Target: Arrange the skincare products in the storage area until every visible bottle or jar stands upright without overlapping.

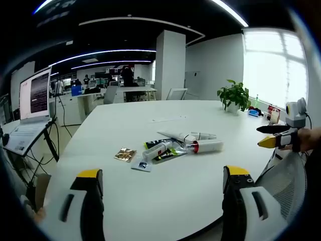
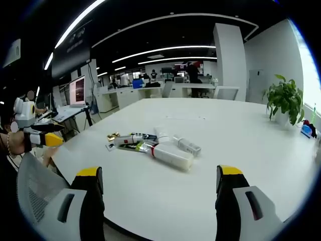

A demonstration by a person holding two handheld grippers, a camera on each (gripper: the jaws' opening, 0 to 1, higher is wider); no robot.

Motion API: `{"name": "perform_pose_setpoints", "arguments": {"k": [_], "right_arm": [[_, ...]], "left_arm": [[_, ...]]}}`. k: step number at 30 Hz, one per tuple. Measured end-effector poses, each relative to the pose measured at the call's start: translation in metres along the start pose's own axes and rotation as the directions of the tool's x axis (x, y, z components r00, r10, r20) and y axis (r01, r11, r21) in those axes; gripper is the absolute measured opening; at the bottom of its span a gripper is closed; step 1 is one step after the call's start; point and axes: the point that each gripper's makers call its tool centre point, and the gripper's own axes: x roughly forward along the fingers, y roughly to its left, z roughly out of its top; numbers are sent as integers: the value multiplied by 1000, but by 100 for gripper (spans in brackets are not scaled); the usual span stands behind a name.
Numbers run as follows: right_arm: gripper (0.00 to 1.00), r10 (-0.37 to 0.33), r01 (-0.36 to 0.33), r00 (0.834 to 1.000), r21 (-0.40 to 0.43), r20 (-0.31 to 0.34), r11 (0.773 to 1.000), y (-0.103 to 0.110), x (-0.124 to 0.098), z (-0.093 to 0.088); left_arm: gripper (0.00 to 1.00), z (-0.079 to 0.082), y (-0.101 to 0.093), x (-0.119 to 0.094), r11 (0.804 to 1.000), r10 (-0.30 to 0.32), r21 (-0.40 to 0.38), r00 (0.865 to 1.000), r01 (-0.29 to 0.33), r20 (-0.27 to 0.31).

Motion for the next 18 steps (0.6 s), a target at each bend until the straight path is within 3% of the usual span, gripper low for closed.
{"name": "perform_pose_setpoints", "arguments": {"k": [18], "right_arm": [[92,16,-16,1000,-22,-20,1000,5,2,-3]], "left_arm": [[92,2,0,-1,1000,2,-12,1000,-1,9]]}}
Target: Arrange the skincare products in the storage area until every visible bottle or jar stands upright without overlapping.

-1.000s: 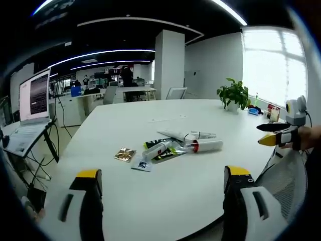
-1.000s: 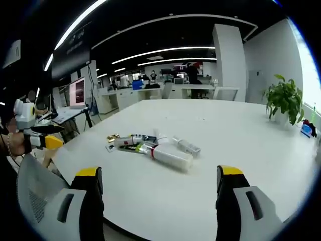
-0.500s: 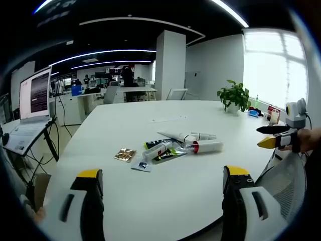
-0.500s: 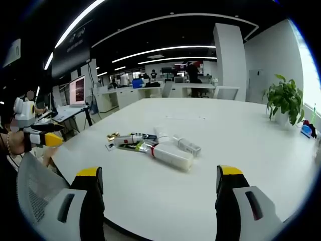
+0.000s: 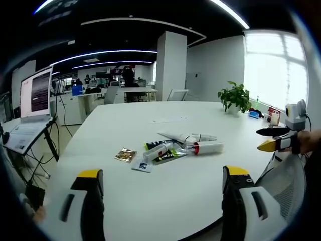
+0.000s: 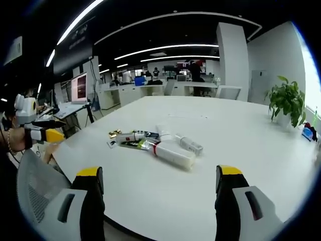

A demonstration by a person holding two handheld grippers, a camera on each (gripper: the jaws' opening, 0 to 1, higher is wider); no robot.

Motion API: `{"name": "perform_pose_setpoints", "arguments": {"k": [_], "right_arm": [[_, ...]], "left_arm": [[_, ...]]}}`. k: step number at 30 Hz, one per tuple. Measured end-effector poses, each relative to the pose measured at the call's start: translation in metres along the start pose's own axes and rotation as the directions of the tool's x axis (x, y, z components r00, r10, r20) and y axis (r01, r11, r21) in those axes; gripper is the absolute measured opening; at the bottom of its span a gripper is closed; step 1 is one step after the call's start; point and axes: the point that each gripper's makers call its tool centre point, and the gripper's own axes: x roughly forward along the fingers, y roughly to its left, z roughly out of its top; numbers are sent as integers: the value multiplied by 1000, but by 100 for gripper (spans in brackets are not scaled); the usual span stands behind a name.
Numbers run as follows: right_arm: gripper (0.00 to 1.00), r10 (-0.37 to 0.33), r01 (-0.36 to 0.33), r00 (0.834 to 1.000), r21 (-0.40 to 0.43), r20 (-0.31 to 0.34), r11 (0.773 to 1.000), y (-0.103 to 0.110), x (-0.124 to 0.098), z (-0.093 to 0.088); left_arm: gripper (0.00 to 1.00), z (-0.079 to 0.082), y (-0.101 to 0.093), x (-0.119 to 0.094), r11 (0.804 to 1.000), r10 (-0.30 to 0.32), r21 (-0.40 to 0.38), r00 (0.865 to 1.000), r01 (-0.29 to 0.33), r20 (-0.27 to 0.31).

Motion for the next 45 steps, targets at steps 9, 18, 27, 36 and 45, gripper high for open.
{"name": "perform_pose_setpoints", "arguments": {"k": [9,18,27,36,45], "right_arm": [[91,8,-8,1000,-8,-7,1000,2,1,0],[88,31,-32,999,-44,-37,999,-1,8,-2],[85,53,-58,996,-68,-66,996,-10,16,3],[82,106,-122,988,-144,-112,982,-16,42,8],[78,155,-187,973,-195,-170,963,-20,65,8]], "left_arm": [[92,-1,-1,0,1000,-7,-1,1000,7,-5],[91,-3,-2,1,1000,-16,2,1000,16,-14],[91,-4,0,2,1000,-15,2,1000,15,-20],[90,-6,-4,4,999,-42,-8,999,42,-26],[90,-6,-9,5,997,-80,-13,996,80,-28]]}}
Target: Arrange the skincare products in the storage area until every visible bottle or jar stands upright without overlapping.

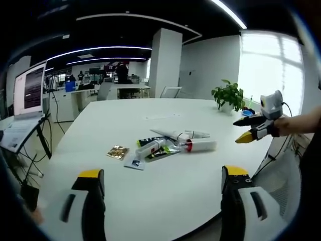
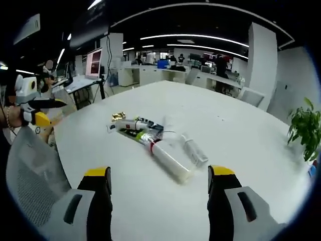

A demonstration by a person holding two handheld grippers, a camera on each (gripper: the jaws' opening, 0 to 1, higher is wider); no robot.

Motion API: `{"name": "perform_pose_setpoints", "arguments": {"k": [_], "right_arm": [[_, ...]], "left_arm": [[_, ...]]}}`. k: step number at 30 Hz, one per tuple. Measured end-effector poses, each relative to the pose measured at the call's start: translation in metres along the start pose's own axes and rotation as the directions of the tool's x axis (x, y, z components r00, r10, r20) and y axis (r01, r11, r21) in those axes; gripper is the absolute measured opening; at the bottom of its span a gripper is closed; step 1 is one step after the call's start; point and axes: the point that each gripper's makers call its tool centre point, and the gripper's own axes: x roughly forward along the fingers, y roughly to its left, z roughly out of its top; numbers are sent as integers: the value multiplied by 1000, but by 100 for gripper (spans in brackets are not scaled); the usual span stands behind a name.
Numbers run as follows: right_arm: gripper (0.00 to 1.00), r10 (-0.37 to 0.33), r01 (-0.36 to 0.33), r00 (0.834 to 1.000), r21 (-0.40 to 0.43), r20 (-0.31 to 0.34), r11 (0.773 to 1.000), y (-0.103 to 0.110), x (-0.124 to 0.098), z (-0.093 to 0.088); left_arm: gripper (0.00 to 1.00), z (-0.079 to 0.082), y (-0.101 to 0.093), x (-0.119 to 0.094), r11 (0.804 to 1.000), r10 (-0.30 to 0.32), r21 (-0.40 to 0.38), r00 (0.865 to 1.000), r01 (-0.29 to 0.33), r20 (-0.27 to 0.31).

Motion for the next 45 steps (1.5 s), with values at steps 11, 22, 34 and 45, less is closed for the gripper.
{"name": "perform_pose_setpoints", "arguments": {"k": [11,22,34,45], "right_arm": [[75,101,-107,991,-68,-83,992,-4,28,0],[69,175,-193,971,-102,-161,976,-8,63,-5],[61,237,-299,929,-199,-285,933,-6,101,-18],[54,251,-351,900,-249,-357,903,-4,125,-24]], "left_arm": [[89,-4,4,6,1000,-19,-22,1000,19,-15],[88,-8,5,7,1000,-8,-16,999,7,-42],[86,-14,9,8,999,-8,-35,998,6,-59],[86,-16,6,9,999,-15,-38,997,12,-77]]}}
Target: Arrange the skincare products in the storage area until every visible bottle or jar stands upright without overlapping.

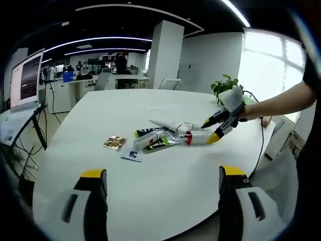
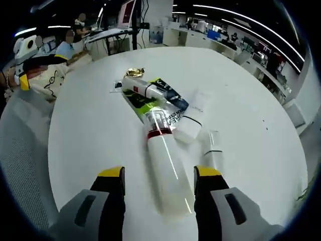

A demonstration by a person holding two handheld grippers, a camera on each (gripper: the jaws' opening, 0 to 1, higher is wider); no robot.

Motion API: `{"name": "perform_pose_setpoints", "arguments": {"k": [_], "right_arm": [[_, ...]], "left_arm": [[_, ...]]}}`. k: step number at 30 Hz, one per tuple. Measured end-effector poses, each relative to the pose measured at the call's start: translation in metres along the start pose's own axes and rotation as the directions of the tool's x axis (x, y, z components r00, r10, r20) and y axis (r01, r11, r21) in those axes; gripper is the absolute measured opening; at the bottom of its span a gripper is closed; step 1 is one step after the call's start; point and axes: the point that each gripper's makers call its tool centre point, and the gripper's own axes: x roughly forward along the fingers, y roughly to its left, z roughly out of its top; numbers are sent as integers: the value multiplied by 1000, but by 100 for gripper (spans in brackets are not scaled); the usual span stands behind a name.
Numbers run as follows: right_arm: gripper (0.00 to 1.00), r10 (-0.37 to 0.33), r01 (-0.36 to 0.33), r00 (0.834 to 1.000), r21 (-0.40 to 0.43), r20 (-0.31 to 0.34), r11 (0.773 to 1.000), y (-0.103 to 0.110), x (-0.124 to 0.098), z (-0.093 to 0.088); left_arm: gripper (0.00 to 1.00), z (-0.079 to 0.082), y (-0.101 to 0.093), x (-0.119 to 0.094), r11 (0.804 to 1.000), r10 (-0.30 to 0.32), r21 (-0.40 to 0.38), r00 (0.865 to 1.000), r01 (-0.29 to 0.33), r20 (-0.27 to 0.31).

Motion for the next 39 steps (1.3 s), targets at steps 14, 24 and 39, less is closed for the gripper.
{"name": "perform_pose_setpoints", "arguments": {"k": [14,24,39], "right_arm": [[44,42,-52,992,-79,-123,995,1,24,0],[35,51,-74,985,-132,-166,989,-1,35,5],[29,36,-68,980,-160,-196,985,-5,39,0]], "left_arm": [[84,-1,2,0,1000,3,-25,1000,-3,-4],[84,-2,1,1,999,-1,-35,1000,0,-9],[83,-4,-1,4,999,-15,-29,999,14,-32]]}}
